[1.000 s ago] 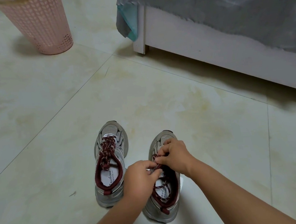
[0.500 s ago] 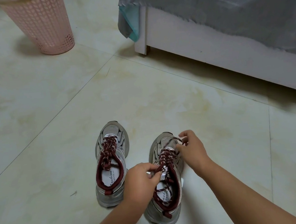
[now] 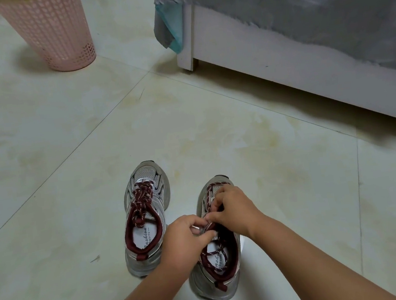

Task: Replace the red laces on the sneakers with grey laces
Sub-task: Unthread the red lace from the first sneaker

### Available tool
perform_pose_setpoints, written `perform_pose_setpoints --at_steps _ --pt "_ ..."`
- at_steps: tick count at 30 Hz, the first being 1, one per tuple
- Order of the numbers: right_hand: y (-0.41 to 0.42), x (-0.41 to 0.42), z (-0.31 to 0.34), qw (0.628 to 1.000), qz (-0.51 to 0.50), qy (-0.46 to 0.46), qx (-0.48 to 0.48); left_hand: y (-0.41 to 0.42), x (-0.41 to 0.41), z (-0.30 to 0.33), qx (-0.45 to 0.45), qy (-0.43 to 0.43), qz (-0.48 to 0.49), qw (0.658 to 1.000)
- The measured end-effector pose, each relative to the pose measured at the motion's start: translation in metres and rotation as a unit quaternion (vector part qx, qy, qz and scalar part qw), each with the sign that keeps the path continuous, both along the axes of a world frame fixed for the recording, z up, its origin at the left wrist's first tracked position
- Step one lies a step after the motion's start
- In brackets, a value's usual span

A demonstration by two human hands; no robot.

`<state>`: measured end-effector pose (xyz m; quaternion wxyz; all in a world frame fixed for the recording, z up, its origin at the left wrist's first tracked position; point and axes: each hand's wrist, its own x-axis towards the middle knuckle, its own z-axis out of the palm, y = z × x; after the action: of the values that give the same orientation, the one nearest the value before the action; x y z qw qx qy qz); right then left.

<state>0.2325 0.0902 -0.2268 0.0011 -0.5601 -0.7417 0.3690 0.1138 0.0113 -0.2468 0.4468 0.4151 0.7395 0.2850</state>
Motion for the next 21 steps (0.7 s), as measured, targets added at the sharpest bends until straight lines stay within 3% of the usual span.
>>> perform_pose_setpoints --at_steps 5,7,9,10,12,14,17,19,21 --pt "-0.003 -0.012 0.004 0.999 0.003 -0.033 0.010 -0.002 0.001 -0.003 -0.002 0.007 -0.004 1.000" --pt "0.000 -0.011 0.008 0.987 -0.135 0.072 -0.048 -0.003 0.000 -0.004 0.000 0.009 -0.005 1.000" --pt "0.009 -0.003 0.012 0.931 -0.281 0.202 -0.114 -0.005 -0.001 -0.004 0.000 0.013 -0.008 1.000" --pt "0.014 0.003 0.014 0.909 -0.318 0.235 -0.129 -0.006 -0.001 -0.004 0.000 0.013 -0.010 1.000" --pt "0.017 0.016 0.018 0.904 -0.329 0.241 -0.128 -0.008 -0.001 -0.005 0.003 0.010 -0.012 1.000" --pt "0.014 0.028 0.018 0.928 -0.299 0.191 -0.115 -0.009 0.000 -0.005 0.010 0.018 -0.016 1.000" --pt "0.005 0.041 0.012 0.973 -0.215 0.022 -0.080 -0.008 0.003 -0.004 0.026 0.037 -0.026 0.999" --pt "-0.006 0.045 0.009 0.984 -0.147 -0.102 -0.020 -0.007 0.004 -0.004 0.038 0.056 -0.032 0.997" --pt "-0.020 0.042 0.006 0.984 -0.117 -0.125 0.053 -0.006 0.006 -0.003 0.043 0.091 -0.057 0.993"
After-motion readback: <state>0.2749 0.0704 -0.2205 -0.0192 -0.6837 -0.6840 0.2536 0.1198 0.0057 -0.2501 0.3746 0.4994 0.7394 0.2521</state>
